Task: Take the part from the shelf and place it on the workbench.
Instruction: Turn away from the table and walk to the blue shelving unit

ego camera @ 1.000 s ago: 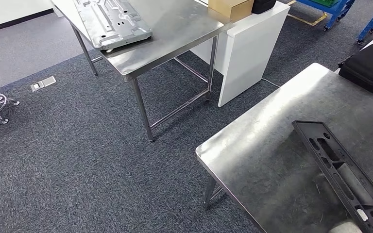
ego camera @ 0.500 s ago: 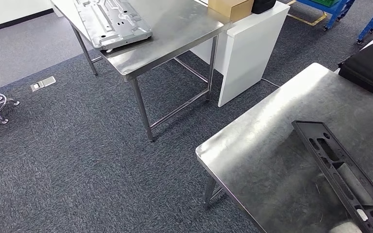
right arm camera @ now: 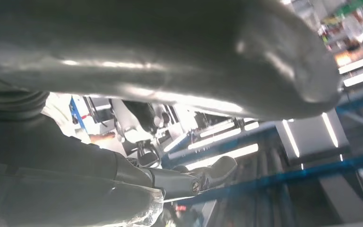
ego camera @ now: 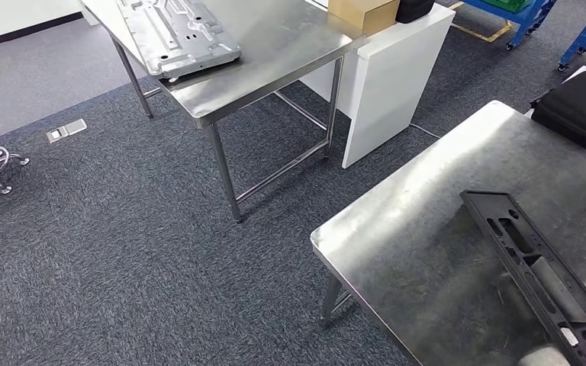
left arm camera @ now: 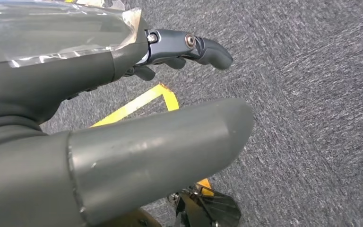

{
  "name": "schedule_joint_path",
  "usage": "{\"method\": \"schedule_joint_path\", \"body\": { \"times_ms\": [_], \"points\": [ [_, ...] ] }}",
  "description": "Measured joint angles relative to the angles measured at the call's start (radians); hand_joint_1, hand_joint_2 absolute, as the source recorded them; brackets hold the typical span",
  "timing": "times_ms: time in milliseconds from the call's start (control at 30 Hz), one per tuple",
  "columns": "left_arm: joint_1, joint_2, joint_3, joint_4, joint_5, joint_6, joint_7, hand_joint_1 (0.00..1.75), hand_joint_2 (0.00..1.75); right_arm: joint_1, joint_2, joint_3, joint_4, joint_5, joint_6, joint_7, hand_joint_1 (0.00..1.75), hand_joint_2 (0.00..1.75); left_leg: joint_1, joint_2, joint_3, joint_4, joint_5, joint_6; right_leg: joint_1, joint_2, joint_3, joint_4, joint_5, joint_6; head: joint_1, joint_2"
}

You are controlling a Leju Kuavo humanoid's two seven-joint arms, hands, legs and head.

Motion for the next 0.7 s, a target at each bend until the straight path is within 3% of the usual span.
{"method": "schedule_joint_path", "body": {
  "times_ms": [100, 167, 200, 267, 300, 333, 400, 467, 500, 600, 633, 700],
  "points": [
    [0.001, -0.002, 0.000, 0.000, 0.001, 0.000, 0.000, 0.00, 0.00, -0.006, -0.022, 0.000, -0.005, 0.000, 0.041, -0.013, 0.00, 0.00, 0.012, 0.011, 0.012, -0.032, 0.019, 0.001, -0.006, -0.020, -0.056, 0.126, -0.066, 0.006, 0.006, 0.000],
    [0.002, -0.002, 0.000, 0.000, 0.003, 0.000, 0.001, 0.00, 0.00, -0.016, -0.039, 0.000, -0.008, 0.000, 0.070, -0.019, 0.00, 0.00, 0.018, 0.017, 0.009, -0.032, 0.019, -0.007, -0.022, -0.026, -0.066, 0.160, -0.078, 0.026, 0.007, 0.000],
    [0.002, -0.002, 0.000, 0.000, 0.005, 0.000, 0.001, 0.00, 0.00, -0.019, -0.046, 0.000, -0.008, 0.000, 0.078, -0.020, 0.00, 0.00, 0.024, 0.019, 0.009, -0.031, 0.019, -0.014, -0.032, -0.030, -0.042, 0.124, -0.062, 0.042, 0.007, 0.000],
    [0.002, 0.000, 0.000, -0.001, 0.006, -0.001, 0.001, 0.00, 0.00, -0.027, -0.052, 0.000, -0.010, 0.000, 0.084, -0.021, 0.00, 0.00, 0.032, 0.020, 0.009, -0.023, 0.014, -0.038, -0.051, -0.042, 0.031, 0.001, -0.020, 0.080, 0.009, 0.000],
    [0.003, 0.001, 0.000, -0.002, 0.006, -0.001, 0.001, 0.00, 0.00, -0.029, -0.053, 0.000, -0.012, 0.000, 0.085, -0.019, 0.00, 0.00, 0.034, 0.020, 0.010, -0.016, 0.009, -0.050, -0.053, -0.045, 0.057, -0.046, -0.006, 0.087, 0.013, 0.000],
    [0.002, 0.001, 0.000, -0.002, 0.006, -0.001, 0.001, 0.00, 0.00, -0.032, -0.052, 0.000, -0.013, 0.000, 0.086, -0.017, 0.00, 0.00, 0.032, 0.020, 0.013, -0.012, 0.003, -0.061, -0.053, -0.046, 0.069, -0.068, -0.003, 0.082, 0.016, 0.000],
    [0.003, 0.001, 0.000, -0.003, 0.006, 0.000, 0.000, 0.00, 0.00, -0.037, -0.052, 0.000, -0.014, 0.000, 0.086, -0.012, 0.00, 0.00, 0.028, 0.020, 0.021, -0.012, -0.005, -0.074, -0.050, -0.042, 0.071, -0.066, -0.007, 0.049, 0.014, 0.000],
    [0.002, 0.000, 0.001, -0.002, 0.006, 0.000, 0.000, 0.00, 0.00, -0.042, -0.054, 0.000, -0.015, 0.000, 0.086, -0.011, 0.00, 0.00, 0.030, 0.019, 0.022, -0.007, -0.014, -0.081, -0.052, -0.040, 0.073, -0.060, -0.006, 0.025, 0.000, 0.000],
    [0.002, 0.000, 0.001, -0.002, 0.007, 0.000, 0.000, 0.00, 0.00, -0.044, -0.055, 0.000, -0.016, 0.000, 0.087, -0.012, 0.00, 0.00, 0.032, 0.017, 0.012, 0.017, -0.033, -0.081, -0.050, -0.039, 0.073, -0.059, -0.004, 0.017, -0.005, 0.000],
    [0.002, 0.000, 0.001, -0.002, 0.011, -0.001, -0.001, 0.00, 0.00, -0.050, -0.066, 0.000, -0.018, 0.000, 0.097, -0.015, 0.00, 0.00, 0.028, 0.011, -0.074, 0.198, -0.132, -0.070, -0.027, -0.036, 0.067, -0.059, 0.002, 0.000, -0.011, 0.000],
    [0.003, 0.000, 0.001, -0.002, 0.012, -0.001, -0.001, 0.00, 0.00, -0.051, -0.068, 0.000, -0.018, 0.000, 0.102, -0.016, 0.00, 0.00, 0.024, 0.010, -0.104, 0.255, -0.153, -0.063, -0.019, -0.035, 0.064, -0.059, 0.003, -0.003, -0.012, 0.000],
    [0.003, 0.000, 0.001, -0.002, 0.013, -0.001, -0.001, 0.00, 0.00, -0.054, -0.070, 0.000, -0.018, 0.000, 0.109, -0.016, 0.00, 0.00, 0.018, 0.009, -0.131, 0.306, -0.165, -0.054, -0.009, -0.034, 0.062, -0.059, 0.004, -0.006, -0.012, 0.000]
  ]
}}
